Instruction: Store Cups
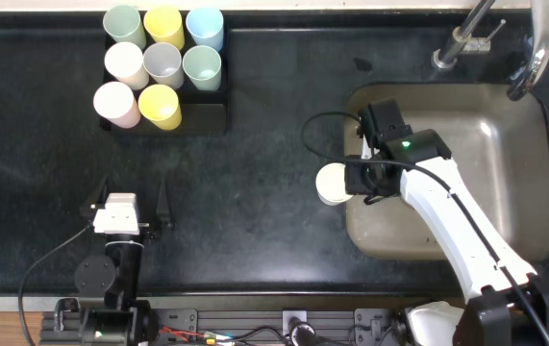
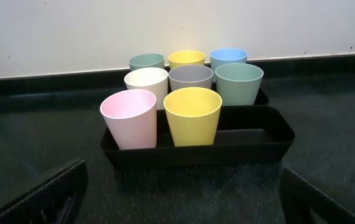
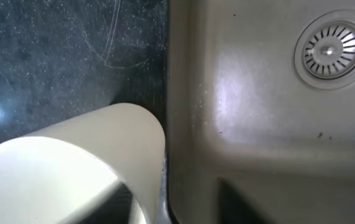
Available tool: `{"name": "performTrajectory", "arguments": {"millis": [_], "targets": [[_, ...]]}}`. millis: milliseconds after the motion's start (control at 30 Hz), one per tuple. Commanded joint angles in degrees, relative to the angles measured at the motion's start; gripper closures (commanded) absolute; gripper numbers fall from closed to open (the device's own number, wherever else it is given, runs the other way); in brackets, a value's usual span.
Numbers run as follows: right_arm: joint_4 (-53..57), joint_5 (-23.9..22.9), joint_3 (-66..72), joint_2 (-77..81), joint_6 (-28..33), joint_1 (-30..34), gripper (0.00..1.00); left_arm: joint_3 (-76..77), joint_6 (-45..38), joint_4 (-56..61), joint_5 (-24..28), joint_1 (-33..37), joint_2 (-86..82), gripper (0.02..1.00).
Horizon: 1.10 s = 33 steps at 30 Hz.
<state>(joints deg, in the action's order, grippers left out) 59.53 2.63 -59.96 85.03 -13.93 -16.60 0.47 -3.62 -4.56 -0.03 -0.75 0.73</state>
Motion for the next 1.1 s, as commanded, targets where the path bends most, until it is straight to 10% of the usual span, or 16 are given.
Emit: {"name": "performTrajectory", "arguments": {"millis": [33, 433, 767, 1100], "targets": [[-1.7, -2.3, 0.6, 0.3, -1.1, 0.1, 0.954, 0.0, -1.3, -0.3, 0.0, -0.3, -0.6, 0.018], [-2.0, 9.1, -6.2, -1.0, -5.6, -5.2, 0.956, 0.0, -1.3, -0.3, 0.0, -0.3, -0.6, 0.018], [17.7, -9.4, -46.7, 9.7, -10.7, -19.6, 0.956, 0.0, -1.3, -0.3, 0.0, -0.3, -0.6, 0.018], [28.7, -12.7, -80.1, 31.3, -12.8, -21.7, 0.954, 0.0, -1.3, -0.3, 0.0, -0.3, -0.6, 0.018]]}}
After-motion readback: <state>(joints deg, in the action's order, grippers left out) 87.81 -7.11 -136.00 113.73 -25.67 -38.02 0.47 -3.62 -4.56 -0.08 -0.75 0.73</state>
